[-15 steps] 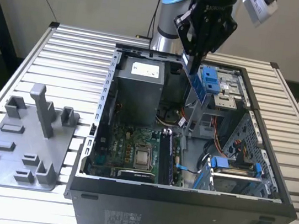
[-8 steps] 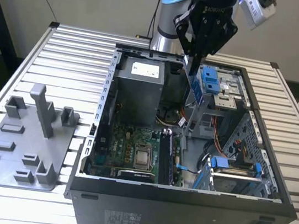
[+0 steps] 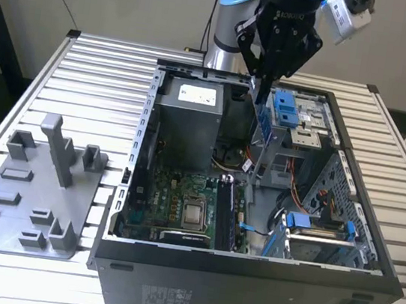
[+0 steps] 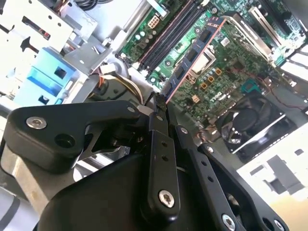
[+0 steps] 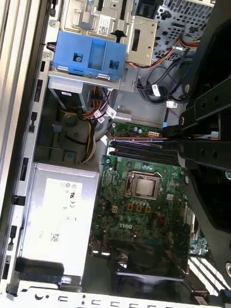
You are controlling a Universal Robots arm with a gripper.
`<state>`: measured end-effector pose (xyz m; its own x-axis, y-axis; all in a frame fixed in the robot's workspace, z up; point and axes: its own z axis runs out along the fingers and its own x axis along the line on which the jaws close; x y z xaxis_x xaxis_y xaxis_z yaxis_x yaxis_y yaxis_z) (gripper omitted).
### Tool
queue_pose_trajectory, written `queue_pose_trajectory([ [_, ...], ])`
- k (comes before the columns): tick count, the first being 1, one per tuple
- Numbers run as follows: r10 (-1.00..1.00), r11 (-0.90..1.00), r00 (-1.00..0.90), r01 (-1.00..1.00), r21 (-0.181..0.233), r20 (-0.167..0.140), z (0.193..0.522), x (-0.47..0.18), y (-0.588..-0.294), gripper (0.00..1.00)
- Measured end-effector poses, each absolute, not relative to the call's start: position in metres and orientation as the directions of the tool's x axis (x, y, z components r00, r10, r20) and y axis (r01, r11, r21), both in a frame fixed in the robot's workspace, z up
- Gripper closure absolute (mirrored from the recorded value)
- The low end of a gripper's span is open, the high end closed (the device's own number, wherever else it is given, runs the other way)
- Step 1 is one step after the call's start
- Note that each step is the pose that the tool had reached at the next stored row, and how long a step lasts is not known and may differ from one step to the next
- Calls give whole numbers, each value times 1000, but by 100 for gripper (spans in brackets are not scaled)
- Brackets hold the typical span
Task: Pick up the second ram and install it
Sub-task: 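Insert the second ram into the second slot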
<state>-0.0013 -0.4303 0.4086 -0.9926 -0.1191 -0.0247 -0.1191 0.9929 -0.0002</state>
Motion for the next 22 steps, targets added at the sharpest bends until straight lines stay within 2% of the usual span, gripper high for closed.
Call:
queue_pose_trajectory([
  [12,38,999,-999,38,0,-25,406,-1,-430,86],
  [22,44,999,-999,44,0,-25,406,-1,-430,86],
])
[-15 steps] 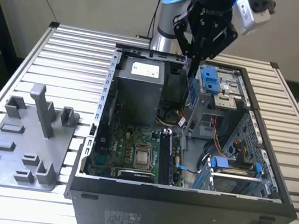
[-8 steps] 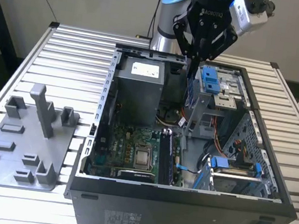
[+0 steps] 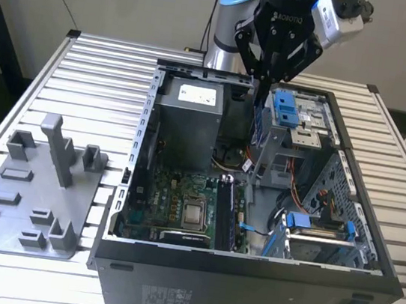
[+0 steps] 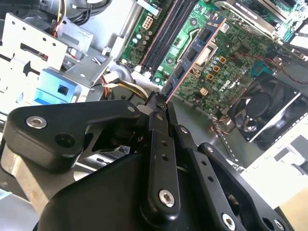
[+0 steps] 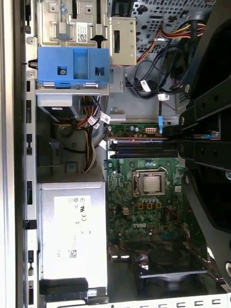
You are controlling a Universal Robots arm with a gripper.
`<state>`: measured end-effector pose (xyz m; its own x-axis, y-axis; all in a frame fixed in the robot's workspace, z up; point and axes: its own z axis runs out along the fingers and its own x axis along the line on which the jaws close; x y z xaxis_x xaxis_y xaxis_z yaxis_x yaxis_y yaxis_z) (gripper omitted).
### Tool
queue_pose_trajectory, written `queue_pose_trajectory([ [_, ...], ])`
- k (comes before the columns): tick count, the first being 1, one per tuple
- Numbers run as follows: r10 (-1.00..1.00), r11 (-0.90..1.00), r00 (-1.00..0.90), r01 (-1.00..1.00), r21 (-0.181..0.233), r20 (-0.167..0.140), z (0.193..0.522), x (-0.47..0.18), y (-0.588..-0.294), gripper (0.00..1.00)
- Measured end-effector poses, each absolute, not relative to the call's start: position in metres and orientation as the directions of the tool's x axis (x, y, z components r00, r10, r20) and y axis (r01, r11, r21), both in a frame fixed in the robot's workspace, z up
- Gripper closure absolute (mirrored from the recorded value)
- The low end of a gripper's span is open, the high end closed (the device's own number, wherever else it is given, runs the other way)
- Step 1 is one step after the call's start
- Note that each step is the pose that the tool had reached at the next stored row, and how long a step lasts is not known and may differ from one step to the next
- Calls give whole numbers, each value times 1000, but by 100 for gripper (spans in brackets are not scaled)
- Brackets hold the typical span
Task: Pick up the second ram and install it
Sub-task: 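Insert the second ram into the second slot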
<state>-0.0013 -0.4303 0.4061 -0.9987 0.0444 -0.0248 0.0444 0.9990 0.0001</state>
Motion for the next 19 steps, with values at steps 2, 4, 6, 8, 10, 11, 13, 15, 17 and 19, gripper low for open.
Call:
queue_pose_trajectory([
  [2,45,999,-999,44,2,-25,405,-1,-430,86],
  [4,44,999,-999,44,4,-25,404,-1,-430,86],
  [6,45,999,-999,45,6,-24,401,-1,-431,86],
  [8,48,999,-999,48,6,-23,399,0,-431,86],
  [10,51,999,-998,51,6,-21,396,0,-432,86],
  [11,52,999,-998,52,6,-20,395,1,-432,86],
  [13,55,998,-998,55,6,-17,393,2,-433,86],
  [15,56,998,-998,56,6,-15,391,3,-433,86],
  [17,58,998,-998,58,6,-14,388,4,-434,86],
  [19,60,998,-998,60,7,-14,385,4,-435,86],
])
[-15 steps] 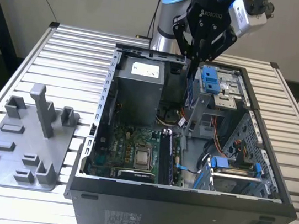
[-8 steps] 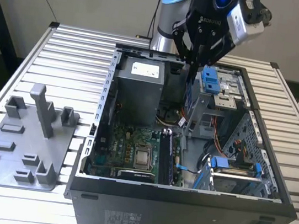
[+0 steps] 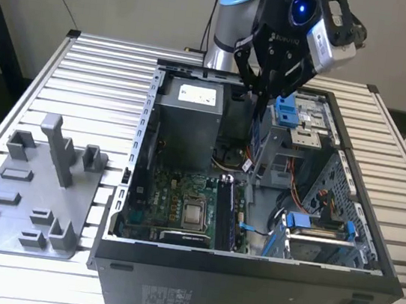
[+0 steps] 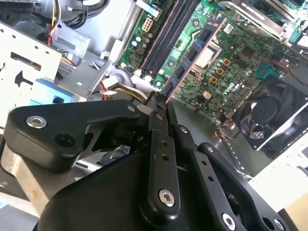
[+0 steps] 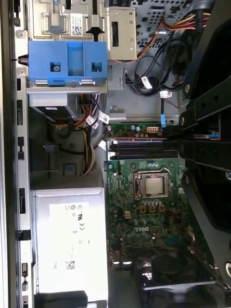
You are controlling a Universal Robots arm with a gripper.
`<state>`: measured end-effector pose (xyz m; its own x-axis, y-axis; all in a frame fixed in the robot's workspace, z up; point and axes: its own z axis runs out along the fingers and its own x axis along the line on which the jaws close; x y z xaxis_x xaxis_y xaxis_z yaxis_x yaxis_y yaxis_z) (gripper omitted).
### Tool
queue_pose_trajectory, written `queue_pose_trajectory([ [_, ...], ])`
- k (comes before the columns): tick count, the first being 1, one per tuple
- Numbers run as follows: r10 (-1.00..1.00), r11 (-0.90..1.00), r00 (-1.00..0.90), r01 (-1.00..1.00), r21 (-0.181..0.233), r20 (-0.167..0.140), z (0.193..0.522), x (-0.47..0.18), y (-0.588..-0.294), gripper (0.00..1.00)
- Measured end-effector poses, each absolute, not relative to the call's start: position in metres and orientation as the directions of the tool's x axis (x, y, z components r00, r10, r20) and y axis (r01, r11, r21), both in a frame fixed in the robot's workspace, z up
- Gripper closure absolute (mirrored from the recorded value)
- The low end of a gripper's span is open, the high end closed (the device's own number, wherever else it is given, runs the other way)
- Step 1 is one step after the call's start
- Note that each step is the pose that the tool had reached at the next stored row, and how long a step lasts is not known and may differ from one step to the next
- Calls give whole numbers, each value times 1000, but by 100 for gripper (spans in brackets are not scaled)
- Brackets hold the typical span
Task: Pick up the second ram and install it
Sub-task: 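Insert the second ram into the second slot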
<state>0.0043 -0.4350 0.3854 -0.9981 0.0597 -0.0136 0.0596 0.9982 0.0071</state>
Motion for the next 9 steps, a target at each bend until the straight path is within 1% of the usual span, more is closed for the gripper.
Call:
queue_pose_trajectory([
  [9,63,998,-998,63,8,-14,373,5,-436,86],
])
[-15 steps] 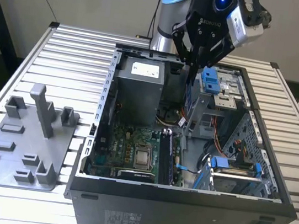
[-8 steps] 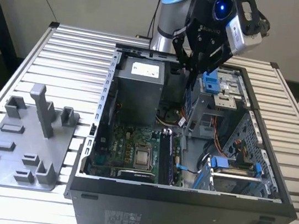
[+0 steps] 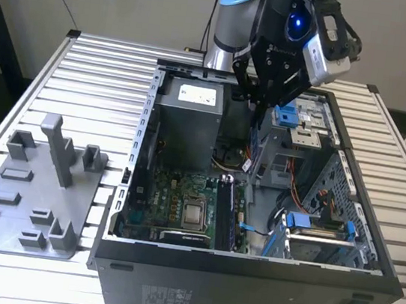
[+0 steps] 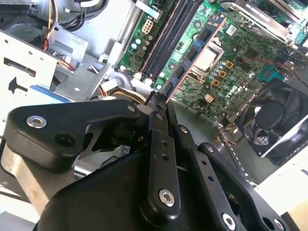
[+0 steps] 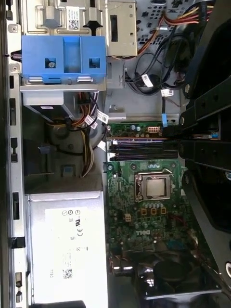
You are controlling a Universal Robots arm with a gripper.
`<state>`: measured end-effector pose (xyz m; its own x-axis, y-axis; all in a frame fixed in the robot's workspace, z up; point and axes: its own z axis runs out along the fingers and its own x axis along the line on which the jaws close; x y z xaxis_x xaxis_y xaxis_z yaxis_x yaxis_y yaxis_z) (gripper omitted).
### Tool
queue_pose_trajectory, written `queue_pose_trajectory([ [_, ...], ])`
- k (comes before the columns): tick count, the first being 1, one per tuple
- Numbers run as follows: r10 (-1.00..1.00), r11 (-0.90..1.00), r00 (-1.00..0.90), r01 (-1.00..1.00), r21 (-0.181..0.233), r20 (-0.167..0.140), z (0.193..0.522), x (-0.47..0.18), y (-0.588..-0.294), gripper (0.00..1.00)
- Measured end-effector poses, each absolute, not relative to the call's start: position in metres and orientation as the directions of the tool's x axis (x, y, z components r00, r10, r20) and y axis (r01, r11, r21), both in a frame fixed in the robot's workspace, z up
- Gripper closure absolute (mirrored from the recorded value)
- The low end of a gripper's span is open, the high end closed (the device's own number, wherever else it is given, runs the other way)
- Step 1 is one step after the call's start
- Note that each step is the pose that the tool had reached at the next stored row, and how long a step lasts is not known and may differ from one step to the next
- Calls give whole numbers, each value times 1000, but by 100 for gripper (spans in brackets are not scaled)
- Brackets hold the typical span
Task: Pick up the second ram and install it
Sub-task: 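Insert the second ram into the second slot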
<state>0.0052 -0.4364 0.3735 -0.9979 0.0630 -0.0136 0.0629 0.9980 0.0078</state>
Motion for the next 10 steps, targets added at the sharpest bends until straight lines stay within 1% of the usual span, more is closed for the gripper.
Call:
queue_pose_trajectory([
  [10,63,998,-998,63,8,-14,363,5,-436,86],
])
